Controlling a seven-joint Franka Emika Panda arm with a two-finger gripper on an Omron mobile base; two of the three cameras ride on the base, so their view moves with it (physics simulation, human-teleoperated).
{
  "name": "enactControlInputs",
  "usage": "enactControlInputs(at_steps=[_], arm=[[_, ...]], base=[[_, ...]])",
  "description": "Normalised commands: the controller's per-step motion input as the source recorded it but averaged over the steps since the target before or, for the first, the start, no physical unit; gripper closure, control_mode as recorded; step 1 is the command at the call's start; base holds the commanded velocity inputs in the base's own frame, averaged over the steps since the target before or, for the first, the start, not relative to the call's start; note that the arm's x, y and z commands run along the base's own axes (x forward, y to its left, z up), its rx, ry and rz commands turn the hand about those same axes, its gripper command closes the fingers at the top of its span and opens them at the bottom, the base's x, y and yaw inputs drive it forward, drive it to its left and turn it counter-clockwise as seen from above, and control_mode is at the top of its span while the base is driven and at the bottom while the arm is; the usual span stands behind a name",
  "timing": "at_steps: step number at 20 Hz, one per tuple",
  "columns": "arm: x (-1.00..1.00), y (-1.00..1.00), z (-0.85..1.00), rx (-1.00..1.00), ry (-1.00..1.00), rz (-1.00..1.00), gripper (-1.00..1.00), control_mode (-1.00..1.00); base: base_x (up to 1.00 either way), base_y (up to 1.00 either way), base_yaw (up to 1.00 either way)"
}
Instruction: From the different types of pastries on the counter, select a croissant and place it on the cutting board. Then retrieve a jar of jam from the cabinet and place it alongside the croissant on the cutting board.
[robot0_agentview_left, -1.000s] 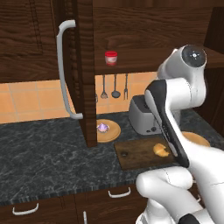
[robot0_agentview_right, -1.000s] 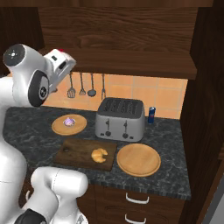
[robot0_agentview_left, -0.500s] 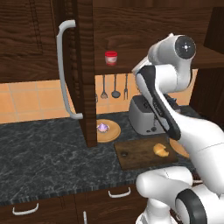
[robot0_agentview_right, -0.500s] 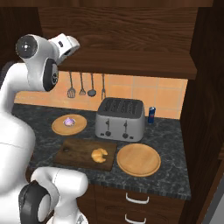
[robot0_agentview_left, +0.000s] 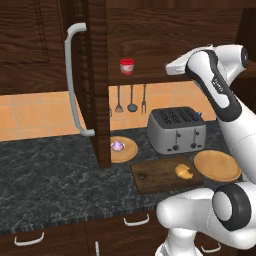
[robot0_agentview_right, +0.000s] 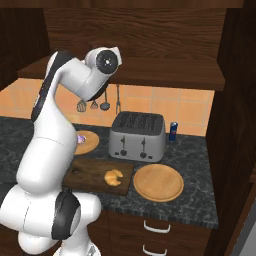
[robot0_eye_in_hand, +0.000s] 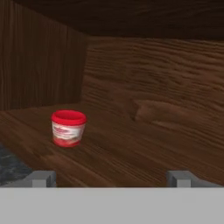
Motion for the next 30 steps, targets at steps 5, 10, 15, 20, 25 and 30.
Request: enactControlInputs(at_steps=[5,10,15,20,25,30], arm=[[0.06,0.12,0.03,0.06,0.08,0.07,-1.00,-1.00],[0.27,0.73,0.21,-0.01,0.09,0.00,-1.00,-1.00],[0.06,0.16,0.01,0.00,0.01,-0.01,-1.00,-1.00],[0.15,0.85,0.00,-0.06,0.03,-0.16,-1.00,-1.00],[0.00,0.18,0.00,0.00,0.04,-0.03,-1.00,-1.00],[0.19,0.40,0.00,0.00,0.16,-0.16,-1.00,-1.00]], base=[[0.00,0.00,0.00],[0.00,0.00,0.00],[0.00,0.00,0.00],[0.00,0.00,0.00],[0.00,0.00,0.00],[0.00,0.00,0.00]])
